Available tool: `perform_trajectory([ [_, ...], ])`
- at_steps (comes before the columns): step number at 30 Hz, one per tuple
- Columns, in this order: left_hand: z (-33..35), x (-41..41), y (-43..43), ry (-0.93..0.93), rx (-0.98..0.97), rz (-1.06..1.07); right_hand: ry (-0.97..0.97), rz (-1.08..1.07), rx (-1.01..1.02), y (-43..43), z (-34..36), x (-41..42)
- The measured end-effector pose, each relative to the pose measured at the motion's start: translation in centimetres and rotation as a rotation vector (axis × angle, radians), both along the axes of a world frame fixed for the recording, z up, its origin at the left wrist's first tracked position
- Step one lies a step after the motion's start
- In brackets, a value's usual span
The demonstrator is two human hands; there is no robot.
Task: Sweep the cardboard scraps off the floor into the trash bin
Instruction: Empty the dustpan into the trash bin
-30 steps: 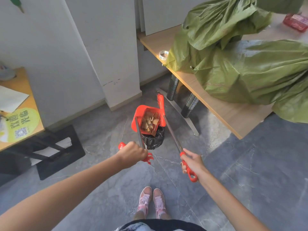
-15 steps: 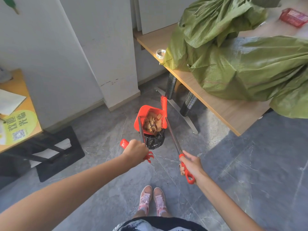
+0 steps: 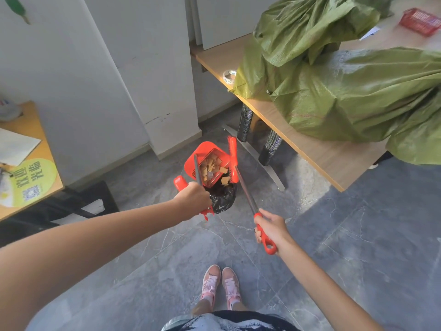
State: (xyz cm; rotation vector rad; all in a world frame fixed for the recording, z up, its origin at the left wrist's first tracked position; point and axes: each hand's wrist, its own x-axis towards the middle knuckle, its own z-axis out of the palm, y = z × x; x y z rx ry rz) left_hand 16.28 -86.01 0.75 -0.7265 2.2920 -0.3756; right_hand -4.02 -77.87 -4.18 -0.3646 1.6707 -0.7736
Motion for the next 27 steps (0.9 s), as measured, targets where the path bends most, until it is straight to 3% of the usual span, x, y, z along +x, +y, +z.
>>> perform_trajectory([
  [27,1.9,-2.9,0.9,-0.084,-0.021,-0.216,-0.161,-0.120,0.019,-1.4,3.0,-1.8],
])
